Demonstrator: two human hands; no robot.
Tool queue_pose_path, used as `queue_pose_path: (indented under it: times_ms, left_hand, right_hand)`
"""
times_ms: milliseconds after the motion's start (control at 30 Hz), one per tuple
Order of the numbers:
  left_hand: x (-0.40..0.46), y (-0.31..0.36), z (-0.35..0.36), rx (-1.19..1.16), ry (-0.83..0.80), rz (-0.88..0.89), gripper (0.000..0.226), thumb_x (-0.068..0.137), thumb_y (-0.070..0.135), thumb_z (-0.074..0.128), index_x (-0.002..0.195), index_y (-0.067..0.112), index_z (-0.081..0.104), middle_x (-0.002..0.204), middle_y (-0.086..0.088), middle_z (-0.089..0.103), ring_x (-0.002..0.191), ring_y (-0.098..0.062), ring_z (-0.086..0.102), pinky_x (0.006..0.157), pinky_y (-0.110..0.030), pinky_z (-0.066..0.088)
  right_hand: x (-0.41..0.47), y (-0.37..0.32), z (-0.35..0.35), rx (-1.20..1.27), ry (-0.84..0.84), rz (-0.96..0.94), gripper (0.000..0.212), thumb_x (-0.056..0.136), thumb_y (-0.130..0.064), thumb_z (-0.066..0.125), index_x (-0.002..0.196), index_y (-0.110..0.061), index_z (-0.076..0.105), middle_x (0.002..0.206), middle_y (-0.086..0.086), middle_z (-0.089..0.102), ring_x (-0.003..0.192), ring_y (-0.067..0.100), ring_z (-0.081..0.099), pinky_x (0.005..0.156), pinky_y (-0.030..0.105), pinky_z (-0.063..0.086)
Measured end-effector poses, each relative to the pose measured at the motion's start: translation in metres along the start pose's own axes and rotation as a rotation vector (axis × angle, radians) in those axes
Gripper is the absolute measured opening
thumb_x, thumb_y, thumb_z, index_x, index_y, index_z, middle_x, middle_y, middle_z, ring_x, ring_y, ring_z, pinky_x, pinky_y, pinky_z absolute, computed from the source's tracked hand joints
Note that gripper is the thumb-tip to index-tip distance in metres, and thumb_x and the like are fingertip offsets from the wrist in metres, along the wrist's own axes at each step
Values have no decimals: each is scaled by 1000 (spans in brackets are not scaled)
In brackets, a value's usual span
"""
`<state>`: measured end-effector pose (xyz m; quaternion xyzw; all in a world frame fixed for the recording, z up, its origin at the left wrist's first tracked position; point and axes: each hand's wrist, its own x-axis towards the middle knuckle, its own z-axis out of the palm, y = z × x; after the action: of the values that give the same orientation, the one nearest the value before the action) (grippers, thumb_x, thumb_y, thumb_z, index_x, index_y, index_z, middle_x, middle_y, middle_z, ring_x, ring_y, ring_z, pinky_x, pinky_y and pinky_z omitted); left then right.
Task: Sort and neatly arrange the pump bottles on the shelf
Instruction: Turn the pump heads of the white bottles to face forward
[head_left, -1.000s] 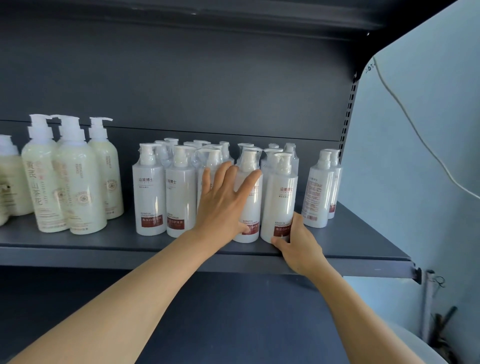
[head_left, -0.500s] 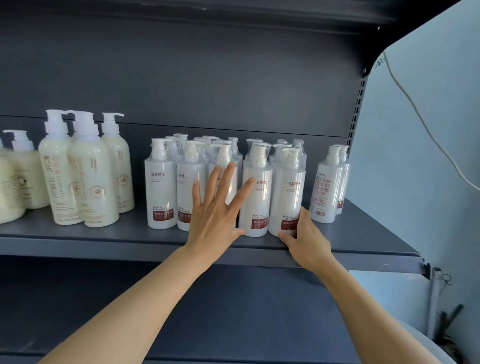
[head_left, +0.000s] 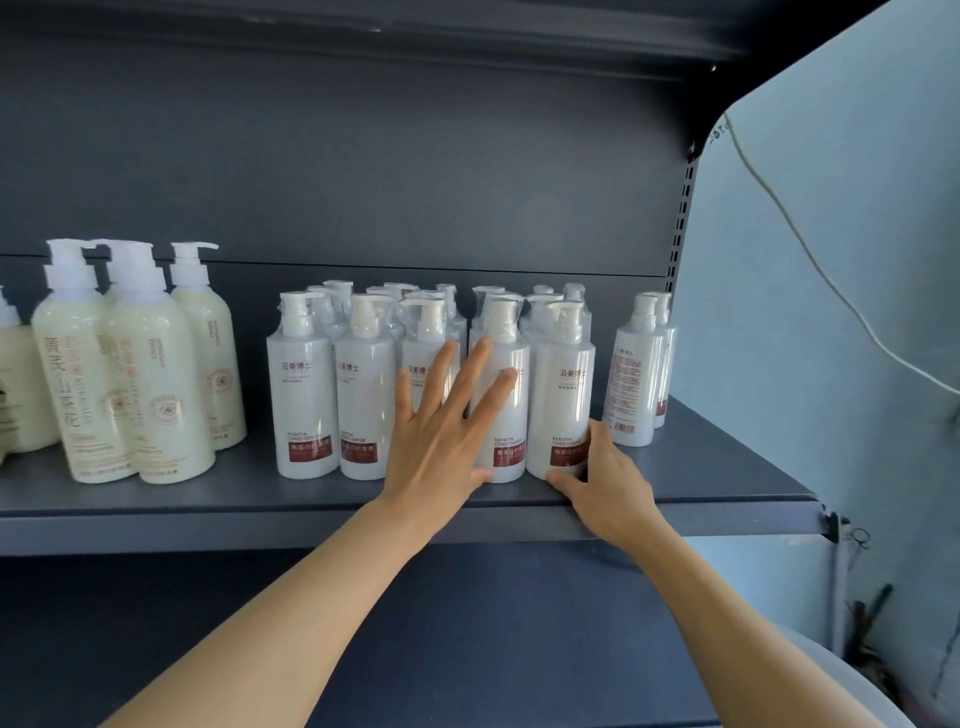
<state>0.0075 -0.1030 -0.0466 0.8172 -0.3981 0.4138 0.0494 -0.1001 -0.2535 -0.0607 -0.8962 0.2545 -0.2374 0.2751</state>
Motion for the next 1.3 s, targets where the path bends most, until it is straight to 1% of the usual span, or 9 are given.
queue_pose_path:
  times_ms: [167, 300, 500, 600, 700, 800, 967, 1133, 1300]
  left_hand:
    - [6, 3, -4, -23, 23, 28, 111, 41, 48, 90, 135, 21, 38, 150, -14, 25, 136, -35, 23, 105, -60, 25]
    - [26, 10, -22, -113, 120, 49, 91, 52, 45, 87, 126, 16, 42, 142, -17, 38, 131, -35, 31, 106, -60, 22]
    - [88, 31, -49, -237, 237, 83, 62, 73, 31, 74, 126, 13, 49, 135, -10, 46, 127, -32, 40, 107, -56, 22]
    - [127, 44, -56, -247, 151, 75, 47, 85, 28, 62, 128, 16, 47, 134, -2, 47, 128, -27, 35, 108, -46, 21]
    - [169, 52, -52, -300, -50, 39, 37, 91, 27, 50, 127, 21, 45, 135, 4, 47, 129, -22, 33, 104, -40, 25]
    - [202, 61, -46, -372, -283, -29, 32, 94, 23, 46, 127, 23, 47, 132, 5, 53, 125, -21, 40, 103, -38, 29]
    - [229, 74, -38, -371, -444, -100, 29, 93, 16, 48, 121, 22, 54, 124, 3, 57, 115, -21, 49, 98, -37, 41]
    - [244, 72, -33, -278, -494, -105, 32, 91, 12, 48, 120, 22, 56, 120, 1, 57, 108, -22, 51, 88, -32, 45]
    - [262, 61, -21, -167, -548, -94, 31, 87, 3, 44, 99, 29, 56, 94, -2, 52, 86, -27, 45, 73, -29, 41]
  right_hand:
    - [2, 3, -4, 35, -53, -10, 56, 85, -32, 63, 131, -22, 32, 120, -8, 55, 107, 15, 53, 92, 35, 45]
    - [8, 9, -18, 144, -137, -23, 61, 83, -26, 68, 134, -18, 35, 120, -5, 56, 102, 9, 53, 87, 22, 41]
    - [35, 35, -81, 100, 136, -35, 47, 84, -22, 66, 127, -14, 49, 99, -1, 61, 89, 15, 58, 72, 22, 42]
    - [61, 46, -115, 63, 250, -92, 36, 82, -15, 66, 116, -12, 54, 95, 2, 62, 82, 18, 61, 67, 26, 46]
    - [94, 49, -144, -61, 271, -200, 38, 83, -16, 66, 118, -14, 54, 104, 5, 62, 96, 23, 60, 80, 27, 45]
    - [127, 41, -162, -135, 176, -327, 42, 86, -16, 63, 127, -17, 51, 117, 4, 59, 102, 19, 58, 85, 23, 42]
    - [169, 23, -168, -169, -96, -471, 31, 88, -23, 62, 118, -20, 60, 117, 1, 64, 105, 17, 60, 99, 34, 45]
    - [182, 13, -164, -333, -130, -580, 21, 86, -31, 62, 99, -18, 72, 99, 0, 68, 96, 19, 60, 84, 29, 47]
    - [180, 14, -178, -122, -197, -513, 19, 79, -12, 72, 95, -21, 74, 90, -7, 68, 88, 12, 63, 71, 15, 48]
